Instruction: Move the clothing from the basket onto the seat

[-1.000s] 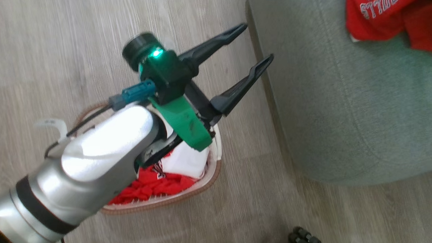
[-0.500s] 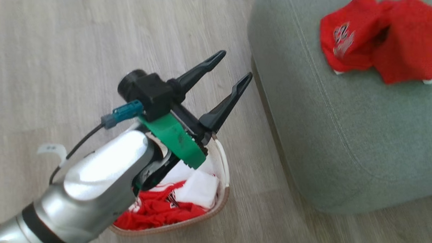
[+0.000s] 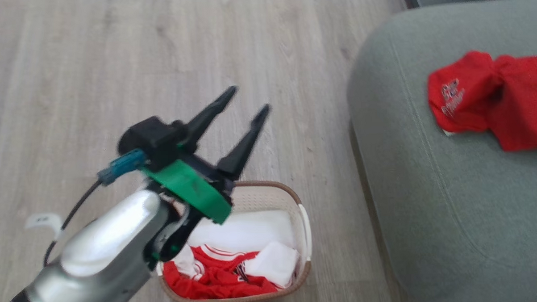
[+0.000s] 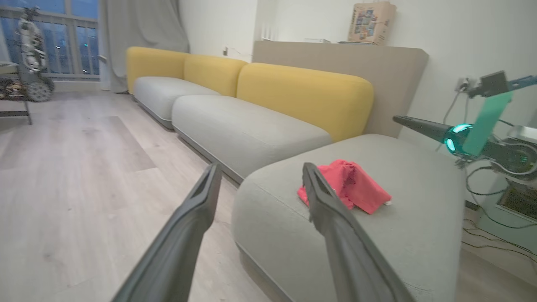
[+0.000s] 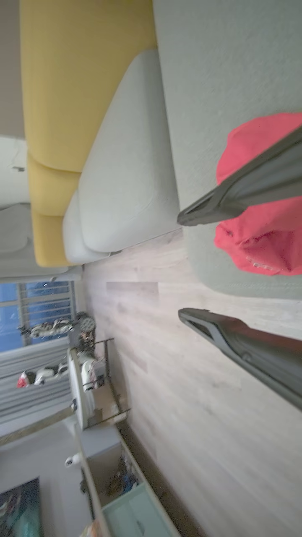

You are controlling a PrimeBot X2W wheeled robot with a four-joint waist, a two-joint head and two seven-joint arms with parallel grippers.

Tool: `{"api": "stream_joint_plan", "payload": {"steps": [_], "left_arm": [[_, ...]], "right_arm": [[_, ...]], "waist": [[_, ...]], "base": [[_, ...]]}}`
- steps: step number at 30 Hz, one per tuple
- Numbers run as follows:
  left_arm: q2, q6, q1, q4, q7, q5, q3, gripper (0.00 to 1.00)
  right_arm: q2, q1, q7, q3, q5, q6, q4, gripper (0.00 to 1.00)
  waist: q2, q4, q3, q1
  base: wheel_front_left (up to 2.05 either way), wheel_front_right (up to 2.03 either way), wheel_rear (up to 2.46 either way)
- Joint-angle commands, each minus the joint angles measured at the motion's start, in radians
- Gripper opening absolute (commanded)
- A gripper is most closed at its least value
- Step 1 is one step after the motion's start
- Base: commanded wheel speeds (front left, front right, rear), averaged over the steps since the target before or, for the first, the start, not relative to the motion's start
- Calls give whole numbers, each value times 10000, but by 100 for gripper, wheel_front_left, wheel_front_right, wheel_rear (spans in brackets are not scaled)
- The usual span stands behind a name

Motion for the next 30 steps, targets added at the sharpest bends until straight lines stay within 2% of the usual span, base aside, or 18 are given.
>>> {"api": "stream_joint_plan", "payload": {"steps": [1, 5, 11, 18, 22, 30], "left_arm": [[387, 157, -191, -267, -112, 29, 593, 100], [588, 493, 241, -257, -116, 87, 1072, 100], [703, 774, 1000, -309, -118, 130, 1978, 100], [712, 1050, 2191, -385, -119, 606, 3031, 100], [744, 1161, 2810, -575, -119, 1115, 3568, 100], [345, 1429, 4302, -1057, -120, 2147, 4995, 100]], "right_arm": [[-40, 109, -165, -168, -223, -2, -594, 100], [740, 1078, -259, -984, -1025, -2, -1908, 100], [2022, 2419, -179, -1789, -1895, -2, -3610, 100], [3229, 4011, -438, -1780, -2360, -2, -5147, 100], [3599, 4589, -614, -1658, -2548, -2, -5485, 100], [3994, 5508, -1494, -1592, -2509, -2, -5493, 100]], "waist": [[-1, 305, -276, 1], [-1, 615, -460, 1], [-1, 1065, -671, 1], [-1, 1583, -907, 1], [-1, 1713, -936, 1], [-1, 1848, -1104, 1]], "base": [[0, 0, 0], [0, 0, 0], [0, 0, 0], [0, 0, 0], [0, 0, 0], [0, 0, 0]]}}
